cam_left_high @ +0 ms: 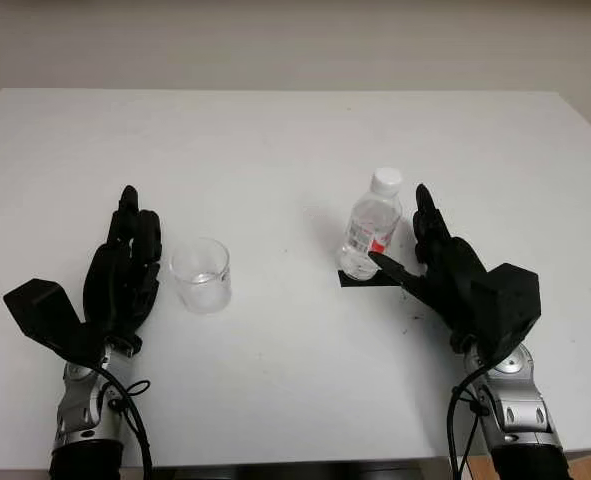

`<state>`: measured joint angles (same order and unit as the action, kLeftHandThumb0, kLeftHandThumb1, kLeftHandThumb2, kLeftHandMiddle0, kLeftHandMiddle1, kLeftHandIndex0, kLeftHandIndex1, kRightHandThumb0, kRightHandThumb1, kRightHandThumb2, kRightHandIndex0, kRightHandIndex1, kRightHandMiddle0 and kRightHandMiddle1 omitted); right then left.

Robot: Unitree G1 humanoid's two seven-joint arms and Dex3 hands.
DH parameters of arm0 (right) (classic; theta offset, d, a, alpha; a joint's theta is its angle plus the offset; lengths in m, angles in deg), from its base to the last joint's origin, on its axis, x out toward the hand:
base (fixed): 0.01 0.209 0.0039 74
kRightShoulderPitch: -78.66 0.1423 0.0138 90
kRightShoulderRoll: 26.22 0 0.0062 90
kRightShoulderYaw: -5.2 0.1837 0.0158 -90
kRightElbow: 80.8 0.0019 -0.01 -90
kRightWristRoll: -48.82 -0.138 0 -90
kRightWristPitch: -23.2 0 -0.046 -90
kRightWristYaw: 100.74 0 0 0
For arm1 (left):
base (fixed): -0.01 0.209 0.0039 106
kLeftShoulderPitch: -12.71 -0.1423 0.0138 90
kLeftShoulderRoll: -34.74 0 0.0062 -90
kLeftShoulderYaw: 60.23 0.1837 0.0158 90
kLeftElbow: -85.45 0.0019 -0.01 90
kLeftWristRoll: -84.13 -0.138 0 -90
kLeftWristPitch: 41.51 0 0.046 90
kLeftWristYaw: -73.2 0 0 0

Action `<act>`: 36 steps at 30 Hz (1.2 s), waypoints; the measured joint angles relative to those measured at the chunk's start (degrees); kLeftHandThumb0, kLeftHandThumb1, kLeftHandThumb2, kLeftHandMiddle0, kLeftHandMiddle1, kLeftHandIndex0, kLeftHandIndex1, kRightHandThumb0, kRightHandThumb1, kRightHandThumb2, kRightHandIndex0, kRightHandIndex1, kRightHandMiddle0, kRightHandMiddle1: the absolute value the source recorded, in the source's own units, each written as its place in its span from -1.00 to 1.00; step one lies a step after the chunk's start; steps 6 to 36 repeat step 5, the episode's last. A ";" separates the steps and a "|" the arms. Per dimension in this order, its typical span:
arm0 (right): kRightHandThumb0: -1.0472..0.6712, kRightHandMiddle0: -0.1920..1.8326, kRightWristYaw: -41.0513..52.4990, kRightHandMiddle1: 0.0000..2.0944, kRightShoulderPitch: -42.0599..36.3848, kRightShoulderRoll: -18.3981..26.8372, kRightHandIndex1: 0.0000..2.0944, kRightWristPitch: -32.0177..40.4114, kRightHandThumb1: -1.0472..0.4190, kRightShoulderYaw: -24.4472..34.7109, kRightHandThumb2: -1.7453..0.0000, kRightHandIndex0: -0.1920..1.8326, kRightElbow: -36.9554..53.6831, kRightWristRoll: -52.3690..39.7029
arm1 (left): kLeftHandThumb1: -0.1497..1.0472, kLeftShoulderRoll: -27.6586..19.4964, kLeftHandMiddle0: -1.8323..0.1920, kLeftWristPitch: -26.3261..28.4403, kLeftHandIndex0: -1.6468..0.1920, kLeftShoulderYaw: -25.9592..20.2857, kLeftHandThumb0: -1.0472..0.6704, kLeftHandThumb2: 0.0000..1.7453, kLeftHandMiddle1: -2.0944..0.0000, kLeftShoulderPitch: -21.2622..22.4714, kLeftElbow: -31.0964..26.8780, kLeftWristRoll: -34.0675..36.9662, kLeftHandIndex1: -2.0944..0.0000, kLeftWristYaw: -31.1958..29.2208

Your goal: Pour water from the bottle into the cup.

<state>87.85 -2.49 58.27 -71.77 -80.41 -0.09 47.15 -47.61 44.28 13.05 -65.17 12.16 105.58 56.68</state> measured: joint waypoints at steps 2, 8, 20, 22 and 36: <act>-0.84 -1.00 -0.66 -1.00 -0.06 -0.61 -1.00 -2.05 -0.84 -0.28 0.94 -1.00 0.00 0.73 | 1.00 0.00 0.96 -0.03 0.95 0.00 -0.63 -0.50 0.95 0.01 0.00 -0.01 0.95 0.02; -0.88 -1.00 -1.76 -1.00 -0.06 -0.65 -1.00 -5.01 -0.84 -1.25 0.94 -1.00 0.00 2.73 | 1.00 -0.01 0.96 -0.03 0.95 0.02 -0.63 -0.50 0.95 0.00 -0.04 -0.09 0.95 0.06; -0.88 -1.00 -1.76 -1.00 -0.06 -0.65 -1.00 -5.01 -0.84 -1.25 0.94 -1.00 0.00 2.73 | 1.00 -0.01 0.96 -0.03 0.95 0.02 -0.63 -0.50 0.95 0.00 -0.04 -0.09 0.95 0.06; -0.88 -1.00 -1.76 -1.00 -0.06 -0.65 -1.00 -5.01 -0.84 -1.25 0.94 -1.00 0.00 2.73 | 1.00 -0.01 0.96 -0.03 0.95 0.02 -0.63 -0.50 0.95 0.00 -0.04 -0.09 0.95 0.06; -0.88 -1.00 -1.76 -1.00 -0.06 -0.65 -1.00 -5.01 -0.84 -1.25 0.94 -1.00 0.00 2.73 | 1.00 -0.01 0.96 -0.03 0.95 0.02 -0.63 -0.50 0.95 0.00 -0.04 -0.09 0.95 0.06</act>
